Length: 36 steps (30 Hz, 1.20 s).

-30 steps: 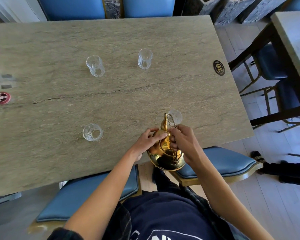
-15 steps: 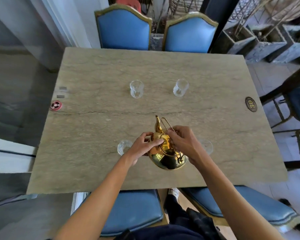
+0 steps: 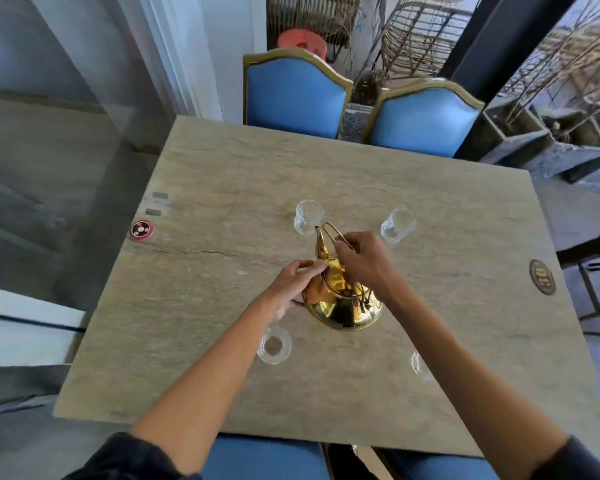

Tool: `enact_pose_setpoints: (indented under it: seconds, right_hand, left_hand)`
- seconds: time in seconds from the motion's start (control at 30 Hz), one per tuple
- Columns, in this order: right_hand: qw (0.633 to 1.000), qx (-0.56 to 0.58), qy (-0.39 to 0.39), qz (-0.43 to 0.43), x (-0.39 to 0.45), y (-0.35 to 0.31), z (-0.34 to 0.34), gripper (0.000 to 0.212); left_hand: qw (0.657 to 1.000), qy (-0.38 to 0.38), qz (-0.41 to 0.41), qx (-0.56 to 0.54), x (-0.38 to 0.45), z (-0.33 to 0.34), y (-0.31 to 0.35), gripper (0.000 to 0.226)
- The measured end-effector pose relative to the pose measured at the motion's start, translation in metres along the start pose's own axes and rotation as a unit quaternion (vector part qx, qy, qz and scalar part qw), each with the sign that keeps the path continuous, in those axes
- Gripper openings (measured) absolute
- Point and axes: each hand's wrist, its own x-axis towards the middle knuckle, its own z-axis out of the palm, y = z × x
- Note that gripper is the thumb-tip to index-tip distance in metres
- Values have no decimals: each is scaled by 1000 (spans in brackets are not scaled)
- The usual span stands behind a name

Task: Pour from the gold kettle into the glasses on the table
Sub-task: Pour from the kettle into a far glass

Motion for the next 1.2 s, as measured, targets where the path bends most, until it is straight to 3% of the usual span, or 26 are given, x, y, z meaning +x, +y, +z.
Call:
enact_pose_setpoints:
  seconds: [0.2, 0.53, 0.87, 1.07, 1.2]
  right_hand:
    - [999, -34, -8, 11, 51, -9, -5, 33]
    - [995, -30, -43, 83, 110, -5, -8, 26]
    - [991, -46, -62, 108, 124, -12, -7, 24]
    - [991, -37, -73, 102, 122, -23, -10, 17]
    - [991, -36, -74, 104, 120, -23, -12, 18]
  left_hand:
    - [997, 5, 3, -72, 20, 14, 9, 74]
    - [997, 17, -34, -62, 47, 13, 14, 75]
    - [996, 27, -52, -72, 49, 17, 18, 60]
    - [996, 27, -57, -70, 48, 18, 22, 68]
    - [996, 20, -64, -67, 44, 20, 25, 55]
